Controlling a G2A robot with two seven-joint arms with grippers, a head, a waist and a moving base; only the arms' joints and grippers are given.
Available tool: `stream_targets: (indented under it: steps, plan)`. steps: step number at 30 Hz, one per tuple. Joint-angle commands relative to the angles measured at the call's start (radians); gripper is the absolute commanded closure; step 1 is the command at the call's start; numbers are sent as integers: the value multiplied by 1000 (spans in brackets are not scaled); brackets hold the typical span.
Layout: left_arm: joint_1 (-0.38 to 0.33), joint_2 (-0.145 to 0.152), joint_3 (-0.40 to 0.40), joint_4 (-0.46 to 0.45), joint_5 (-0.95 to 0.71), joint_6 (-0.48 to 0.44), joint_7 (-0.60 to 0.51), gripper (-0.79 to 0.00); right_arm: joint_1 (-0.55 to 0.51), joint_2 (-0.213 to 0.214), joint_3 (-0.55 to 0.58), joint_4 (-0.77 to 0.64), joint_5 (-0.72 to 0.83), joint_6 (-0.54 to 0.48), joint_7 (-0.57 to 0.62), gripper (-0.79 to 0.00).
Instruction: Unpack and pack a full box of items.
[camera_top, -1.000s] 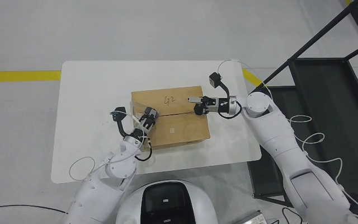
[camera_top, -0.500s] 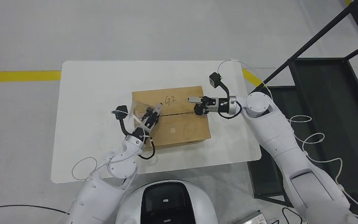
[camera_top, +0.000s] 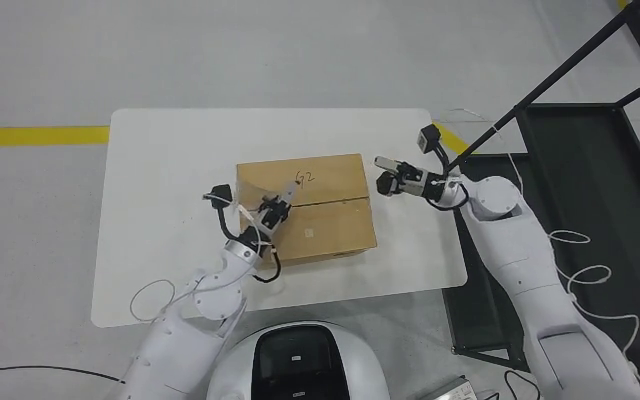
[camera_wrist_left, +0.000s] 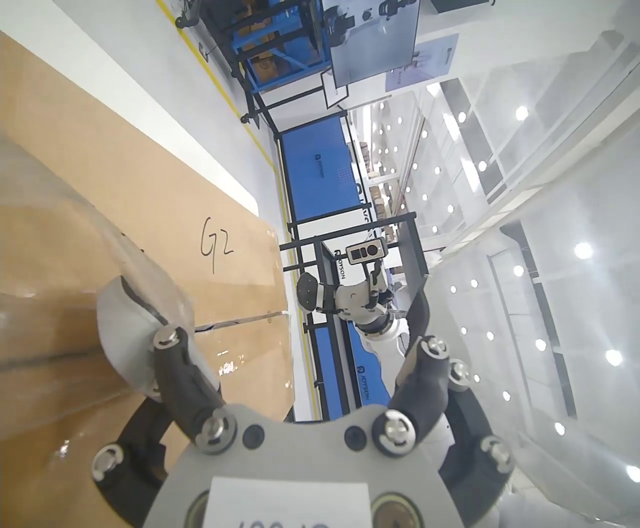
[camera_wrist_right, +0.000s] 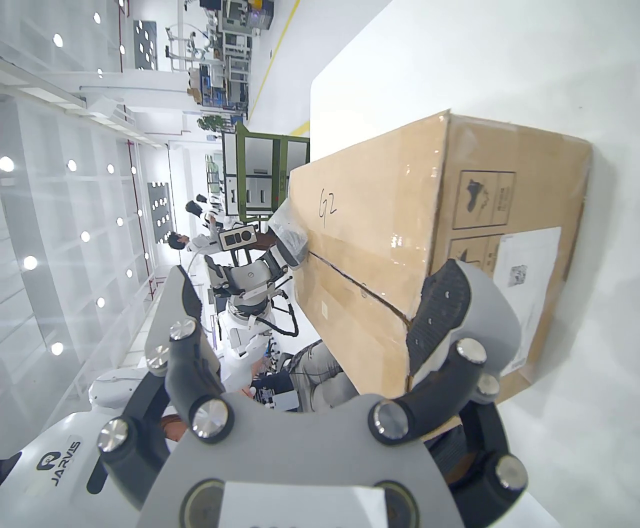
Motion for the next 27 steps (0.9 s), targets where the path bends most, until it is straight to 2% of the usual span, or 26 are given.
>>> stream_targets:
  steps: [1,13,20,27]
  plan:
    - [-12,-5,19,6,12,2,-15,-785,-26,5,21,-14,11,6,-5,-785]
    - [-113,-46,130,88,63,-6,-24,-785,-89,17,68,-54,16,15,-23,-785]
    - [-176,-78,189,152,65,-32,-15,-785,-115,24,95,-53,14,15,-31,-785]
    - [-228,-108,235,204,18,-91,-56,-785,-131,27,108,-57,19,18,-41,-785]
